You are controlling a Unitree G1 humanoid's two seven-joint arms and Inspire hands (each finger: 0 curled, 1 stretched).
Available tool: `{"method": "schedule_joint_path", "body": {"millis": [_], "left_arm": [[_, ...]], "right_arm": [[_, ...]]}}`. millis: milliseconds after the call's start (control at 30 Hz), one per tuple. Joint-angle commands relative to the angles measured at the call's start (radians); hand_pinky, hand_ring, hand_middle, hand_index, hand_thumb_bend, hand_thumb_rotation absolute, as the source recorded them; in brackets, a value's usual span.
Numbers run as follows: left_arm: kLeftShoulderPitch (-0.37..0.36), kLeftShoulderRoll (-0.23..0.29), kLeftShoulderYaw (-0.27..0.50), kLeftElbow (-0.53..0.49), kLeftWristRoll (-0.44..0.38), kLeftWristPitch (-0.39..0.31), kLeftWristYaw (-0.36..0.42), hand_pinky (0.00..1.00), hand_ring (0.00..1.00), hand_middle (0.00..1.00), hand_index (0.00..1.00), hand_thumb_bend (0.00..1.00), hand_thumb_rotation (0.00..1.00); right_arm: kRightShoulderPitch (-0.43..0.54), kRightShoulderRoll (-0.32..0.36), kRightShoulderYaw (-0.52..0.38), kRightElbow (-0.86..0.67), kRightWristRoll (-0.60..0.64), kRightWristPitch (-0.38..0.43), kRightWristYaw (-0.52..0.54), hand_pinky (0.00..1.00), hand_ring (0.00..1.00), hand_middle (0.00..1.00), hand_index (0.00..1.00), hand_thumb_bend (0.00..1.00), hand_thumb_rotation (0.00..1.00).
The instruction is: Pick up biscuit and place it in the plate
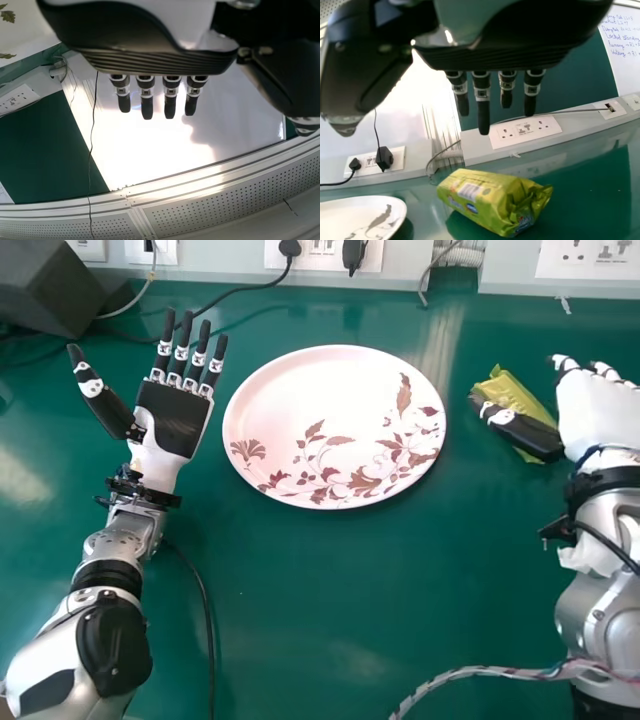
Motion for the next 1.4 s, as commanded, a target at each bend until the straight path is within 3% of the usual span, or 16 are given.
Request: {"method": "schedule_joint_path", "body": {"millis": [0,533,767,1367], "left_arm": [[0.067,-0.028,0.007,0.030,-0.004,0.006,0.005,1.00,0.98,1.00,1.00,1.00,0.63],[0.068,-0.030,0.008,0.035,-0.004,0.004,-0.014,1.00,0.99,1.00,1.00,1.00,0.63],[0.069,-0.030,0.013,0.032,-0.006,0.012,-0.008,1.00,0.98,1.00,1.00,1.00,0.65],[0.073,-0.040,0.014,0.022,-0.004,0.005,-0.010,1.00,0.96,1.00,1.00,1.00,0.63]], "right_arm": [[-0.017,-0.019,0.008,0.021,0.015,0.011,-0.017,0.90,0.87,0.82,0.97,1.00,0.52],[-0.054,-0.088,0.047,0.114,0.079,0.050,-0.038,0.89,0.87,0.83,0.97,1.00,0.51],[-0.085,-0.149,0.073,0.176,0.103,0.046,-0.047,0.88,0.86,0.82,0.96,1.00,0.47],[-0.153,-0.232,0.133,0.328,0.176,0.072,-0.053,0.91,0.88,0.83,0.98,0.99,0.53]]}}
